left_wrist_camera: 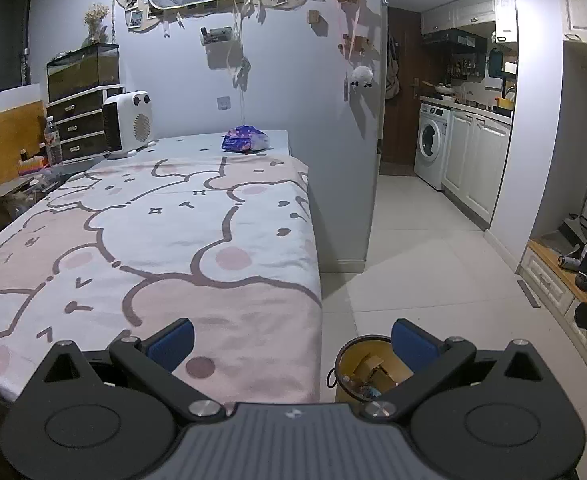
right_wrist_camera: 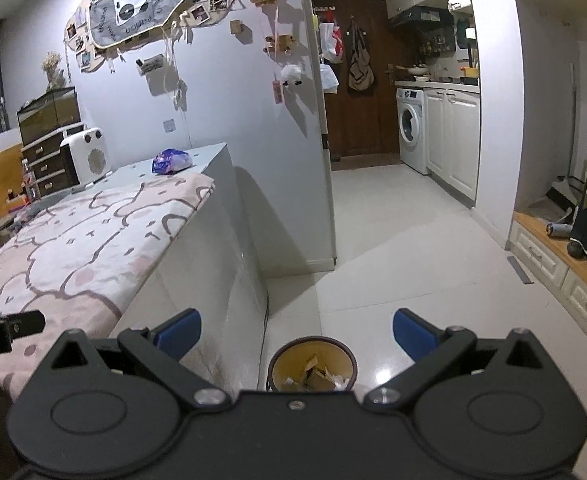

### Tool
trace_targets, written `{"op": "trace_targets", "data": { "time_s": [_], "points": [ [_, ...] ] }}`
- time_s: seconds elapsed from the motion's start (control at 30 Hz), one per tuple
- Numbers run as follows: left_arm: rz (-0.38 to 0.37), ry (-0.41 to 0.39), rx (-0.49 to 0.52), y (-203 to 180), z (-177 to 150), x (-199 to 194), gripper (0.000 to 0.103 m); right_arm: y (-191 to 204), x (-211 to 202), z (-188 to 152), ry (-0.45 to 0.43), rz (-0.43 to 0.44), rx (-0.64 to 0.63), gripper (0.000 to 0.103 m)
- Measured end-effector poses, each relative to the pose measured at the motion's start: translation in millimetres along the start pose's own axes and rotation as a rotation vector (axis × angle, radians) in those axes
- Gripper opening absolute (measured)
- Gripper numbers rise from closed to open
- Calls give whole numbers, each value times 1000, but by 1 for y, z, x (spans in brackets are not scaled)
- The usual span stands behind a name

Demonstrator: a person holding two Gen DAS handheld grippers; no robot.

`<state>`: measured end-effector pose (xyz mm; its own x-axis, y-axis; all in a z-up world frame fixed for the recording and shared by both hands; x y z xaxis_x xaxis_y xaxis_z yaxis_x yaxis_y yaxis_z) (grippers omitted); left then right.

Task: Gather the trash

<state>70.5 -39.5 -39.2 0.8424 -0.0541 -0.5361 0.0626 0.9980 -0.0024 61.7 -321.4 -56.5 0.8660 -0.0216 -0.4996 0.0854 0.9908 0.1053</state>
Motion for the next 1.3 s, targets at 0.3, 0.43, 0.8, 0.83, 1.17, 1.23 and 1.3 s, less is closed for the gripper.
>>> {"op": "trace_targets", "data": {
  "time_s": [0.3,0.43,0.8,0.83,1.17,1.23,1.3],
  "points": [
    [4,14,11,-2,-13,-13,103,8,-13,-13,21,-32,-28,103],
    [6,13,9,0,-15,-15,103,13,-16,-14,18,-40,-41,103],
    [13,18,7,7,-21,-23,103,20,-21,-17,24,-49,-60,103],
    [13,18,5,8,-21,-24,103,20,-21,-17,24,-50,-63,103],
    [13,19,4,7,-20,-23,103,21,-22,-18,25,-49,-69,103],
    [12,19,4,7,-20,-23,103,21,-22,-18,25,-49,-69,103],
    [12,20,4,7,-20,-23,103,21,-22,-18,25,-49,-69,103]
  ]
}}
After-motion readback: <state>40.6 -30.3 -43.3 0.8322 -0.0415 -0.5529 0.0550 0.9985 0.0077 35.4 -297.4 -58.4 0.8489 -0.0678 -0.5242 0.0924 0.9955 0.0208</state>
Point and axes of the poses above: each gripper's, at about its wrist camera, not at the fingertips, and x roughly the way its jaws point, y to its left, z to its top, the point moved 1 cm from there along x, roughly the way its jaws point, and after that the axes turned 3 degrees about -z, right-handed, at the moved point
